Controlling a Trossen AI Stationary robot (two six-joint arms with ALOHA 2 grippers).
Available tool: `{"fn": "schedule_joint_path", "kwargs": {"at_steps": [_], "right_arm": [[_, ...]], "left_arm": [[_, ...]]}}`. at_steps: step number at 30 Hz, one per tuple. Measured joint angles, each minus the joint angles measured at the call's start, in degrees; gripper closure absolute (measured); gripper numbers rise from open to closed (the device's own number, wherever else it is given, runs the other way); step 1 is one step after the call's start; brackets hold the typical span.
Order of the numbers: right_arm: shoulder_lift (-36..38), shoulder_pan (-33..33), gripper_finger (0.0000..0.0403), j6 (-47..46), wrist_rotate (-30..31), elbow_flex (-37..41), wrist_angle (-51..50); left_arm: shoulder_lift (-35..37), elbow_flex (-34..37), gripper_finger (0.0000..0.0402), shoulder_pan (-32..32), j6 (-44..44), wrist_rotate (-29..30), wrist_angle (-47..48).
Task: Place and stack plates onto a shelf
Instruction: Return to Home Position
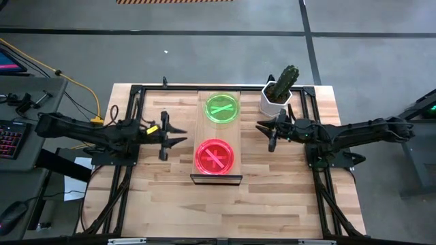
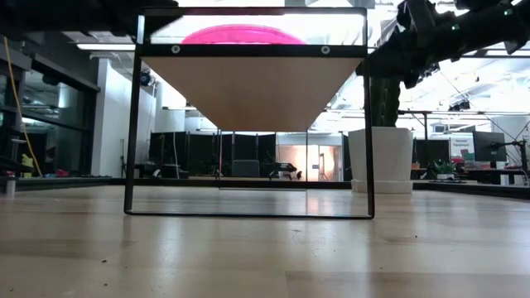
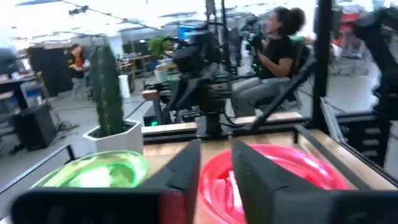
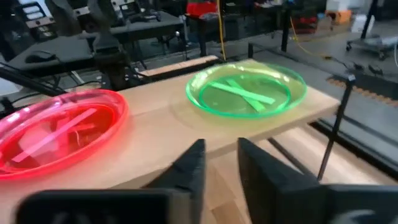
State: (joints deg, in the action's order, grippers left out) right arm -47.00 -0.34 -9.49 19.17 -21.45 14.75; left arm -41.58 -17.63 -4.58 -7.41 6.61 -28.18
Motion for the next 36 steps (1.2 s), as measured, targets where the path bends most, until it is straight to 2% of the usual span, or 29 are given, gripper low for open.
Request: {"fn": "schedule_joint_path", "kwargs": {"at_steps": [2,4,8,13,16,19,24,29,33,36], "right_arm": [[0.7,0.0,0.0375,0.7,-0.8,0.0,-0.1],[1.1,0.0,0.0395,1.2,-1.5,0.0,-0.2],[1.6,0.0,0.0381,0.8,-1.8,0.0,-0.4],[1.7,0.0,0.0388,0.5,-3.2,0.0,-0.3],[1.7,0.0,0.04,0.5,-3.3,0.0,-0.4],[1.7,0.0,0.0398,0.5,-3.3,0.0,-0.3],[1.7,0.0,0.04,0.5,-3.3,0.0,-0.3],[1.7,0.0,0.0401,1.0,-3.3,0.0,-0.4],[3.7,0.0,0.0401,1.9,-3.3,0.0,-2.0],[6.1,0.0,0.0401,1.4,-3.3,0.0,-4.1]], "left_arm": [[2.0,0.0,0.0355,-2.5,-1.7,1.6,1.9],[3.6,0.0,0.0389,-5.1,-3.0,3.2,3.8],[6.1,2.2,0.0394,-9.6,-3.2,5.7,5.1],[10.1,10.1,0.0401,-12.1,-3.9,9.0,-1.2],[13.7,12.1,0.0401,-10.7,-7.5,7.4,-3.9],[17.2,11.9,0.0401,-7.4,-7.7,2.5,0.2],[20.5,11.8,0.0401,0.2,-3.4,-6.8,7.8],[21.1,12.5,0.0401,5.2,1.9,-13.8,7.7],[21.0,17.0,0.0401,5.4,2.7,-11.1,6.2],[21.3,17.0,0.0401,5.3,2.8,-9.0,7.7]]}}
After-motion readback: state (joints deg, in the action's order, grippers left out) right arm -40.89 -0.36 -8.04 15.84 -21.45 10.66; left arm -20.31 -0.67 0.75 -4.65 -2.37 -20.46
